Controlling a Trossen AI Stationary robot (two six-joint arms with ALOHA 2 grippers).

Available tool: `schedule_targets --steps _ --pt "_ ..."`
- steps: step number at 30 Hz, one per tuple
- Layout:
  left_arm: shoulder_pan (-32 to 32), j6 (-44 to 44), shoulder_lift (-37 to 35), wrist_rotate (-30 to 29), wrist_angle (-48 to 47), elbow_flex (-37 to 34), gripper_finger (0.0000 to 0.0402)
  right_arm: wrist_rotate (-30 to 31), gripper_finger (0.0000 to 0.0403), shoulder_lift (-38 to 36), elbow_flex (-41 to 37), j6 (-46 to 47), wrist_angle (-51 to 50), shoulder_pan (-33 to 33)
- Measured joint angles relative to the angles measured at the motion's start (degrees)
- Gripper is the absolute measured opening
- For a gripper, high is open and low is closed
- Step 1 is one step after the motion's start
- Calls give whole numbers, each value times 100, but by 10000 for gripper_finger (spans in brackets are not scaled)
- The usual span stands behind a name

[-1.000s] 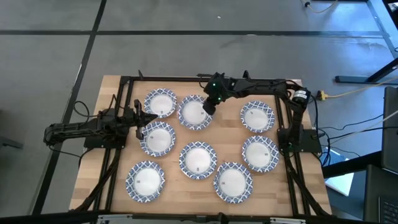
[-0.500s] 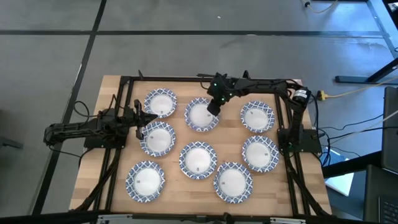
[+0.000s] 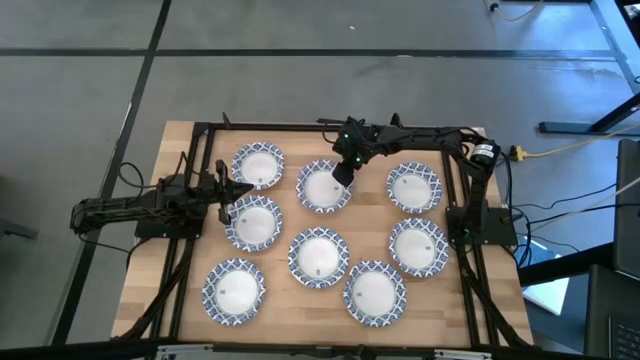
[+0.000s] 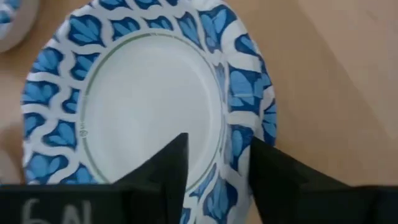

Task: Nest bowls inside each other
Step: Stack the bowl on top of the bowl on the table

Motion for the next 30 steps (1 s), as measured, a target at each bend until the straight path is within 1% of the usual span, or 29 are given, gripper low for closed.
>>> schedule_targets --steps 5,10,14,19,22,30 --pt "1 0 1 0 -1 0 0 34 192 -98 45 -128 60 2" --pt "0 2 1 -2 -1 0 0 222 201 -325 403 -224 -87 -47" --pt "-1 4 1 -2 -2 -2 0 533 200 -607 660 -502 -531 -83" --pt "0 3 0 -2 -4 -1 0 1070 200 -1091 573 -620 -1172 -224" --pt "0 5 1 -2 -4 -1 0 1101 200 -1465 336 -613 -1474 -419" --pt "1 147 -1 -2 -8 0 0 1118 200 -2889 -957 -321 -1228 -931"
